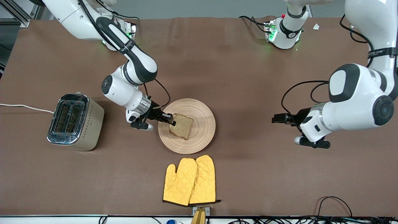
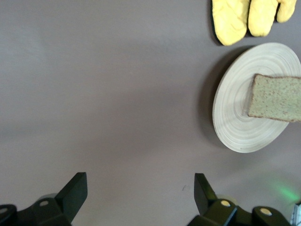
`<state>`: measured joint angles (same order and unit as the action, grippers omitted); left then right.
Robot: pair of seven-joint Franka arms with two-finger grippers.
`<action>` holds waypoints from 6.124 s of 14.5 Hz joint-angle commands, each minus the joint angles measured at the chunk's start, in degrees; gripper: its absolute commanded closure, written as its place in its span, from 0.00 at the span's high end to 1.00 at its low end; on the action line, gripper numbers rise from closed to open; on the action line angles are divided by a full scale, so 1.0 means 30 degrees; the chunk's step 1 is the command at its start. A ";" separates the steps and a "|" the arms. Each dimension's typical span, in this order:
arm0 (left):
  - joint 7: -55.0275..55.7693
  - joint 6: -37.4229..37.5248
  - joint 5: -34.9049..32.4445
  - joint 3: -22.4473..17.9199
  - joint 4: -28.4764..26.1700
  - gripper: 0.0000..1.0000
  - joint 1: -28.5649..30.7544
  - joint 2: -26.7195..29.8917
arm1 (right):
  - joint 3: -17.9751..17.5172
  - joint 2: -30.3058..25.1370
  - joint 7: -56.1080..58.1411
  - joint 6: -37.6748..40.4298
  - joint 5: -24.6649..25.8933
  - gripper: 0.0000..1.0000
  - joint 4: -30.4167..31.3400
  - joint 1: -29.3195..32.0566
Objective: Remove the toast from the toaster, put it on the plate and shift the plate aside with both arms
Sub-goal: 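Lower the toast onto the plate while the left gripper approaches the rim, then release the toast and withdraw the right gripper while the left grips the rim, then slide the plate with the left gripper away from the toaster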
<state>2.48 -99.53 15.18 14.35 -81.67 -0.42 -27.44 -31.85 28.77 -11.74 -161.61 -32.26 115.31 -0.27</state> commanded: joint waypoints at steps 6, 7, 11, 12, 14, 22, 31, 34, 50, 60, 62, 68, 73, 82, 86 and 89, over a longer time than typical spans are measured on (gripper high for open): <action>-0.1059 -0.0453 0.2876 0.0256 -0.1164 1.00 0.0081 -0.1864 | -0.0076 -0.0126 0.3880 -0.0184 -0.0496 0.01 0.1260 0.1201; -0.1380 -0.1181 0.2994 0.0430 -0.1746 1.00 0.0080 -0.2216 | 0.0011 -0.0126 0.3912 -0.0184 -0.0496 0.08 0.1493 0.1289; -0.1734 -0.4932 0.4425 0.1456 -0.4356 0.99 0.0110 -0.2568 | 0.0246 0.0166 0.3941 -0.0474 -0.0525 0.93 0.1583 0.1261; -0.2170 -0.5489 0.5243 0.1747 -0.4650 0.98 0.0110 -0.2890 | 0.0246 0.0167 0.3941 -0.0854 -0.0525 1.00 0.1612 0.1173; -0.3719 -0.7271 0.6301 0.2187 -0.5351 0.95 0.0080 -0.3418 | 0.0246 0.0138 0.3941 -0.0887 -0.0525 1.00 0.1612 0.1172; -0.5598 -1.2139 0.9175 0.4238 -0.6262 0.91 -0.0564 -0.4882 | 0.1384 -0.1585 0.4029 -0.0188 -0.0467 1.00 0.1729 0.1231; -0.8849 -1.4193 1.2014 0.4387 -0.6381 0.74 -0.1794 -0.6201 | 0.9174 -0.6097 0.7721 1.0204 -0.0174 1.00 -0.1021 0.1173; -1.0461 -1.4810 1.3567 0.4387 -0.6235 0.62 -0.1969 -0.6993 | 1.0642 -0.7679 0.7633 1.2407 0.1922 1.00 -0.1608 0.1085; -1.0322 -1.4578 1.4919 0.4445 -0.5739 0.00 -0.0888 -0.5384 | 1.1614 -1.1698 0.5875 2.3659 1.1308 1.00 -0.7525 0.0997; -0.8620 -1.1564 1.3690 0.4504 -0.5004 0.00 0.2799 -0.2308 | 1.0798 -1.1405 0.4352 2.4045 1.1897 1.00 -0.8201 0.1080; -0.8649 -1.0744 1.3601 0.4504 -0.5004 0.00 0.3970 -0.1986 | 0.9509 -1.1405 0.4323 2.4016 1.1897 1.00 -0.8319 0.2166; -0.8766 -0.8367 1.2347 0.4475 -0.4857 0.00 0.7253 -0.2014 | 0.9445 -1.1171 0.4059 2.3723 1.1633 1.00 -0.8319 0.1846; -1.0166 -0.7634 0.9969 0.4475 -0.4828 0.00 1.0095 -0.3534 | 0.9562 -1.0966 0.3912 2.3576 1.0344 1.00 -0.8319 0.2256; -1.3100 -0.7165 0.8915 0.4240 -0.4769 0.00 1.3495 -0.4944 | 0.9563 -1.0819 0.3912 2.3547 1.0315 1.00 -0.8319 0.2286; -1.3512 -0.5761 0.6722 0.4240 -0.4711 0.00 1.5456 -0.5090 | 0.9563 -1.0819 0.3912 2.3488 1.0315 1.00 -0.8319 0.2256; -1.4211 -0.4792 0.6599 0.4240 -0.4711 0.01 1.6192 -0.5645 | 0.9563 -1.0819 0.3912 2.3459 1.0315 1.00 -0.8290 0.2286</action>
<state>-38.31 -116.30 34.91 26.26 -96.51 46.97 -43.19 -2.59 -4.09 0.58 -91.31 -0.51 91.20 5.63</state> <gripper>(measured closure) 0.903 0.000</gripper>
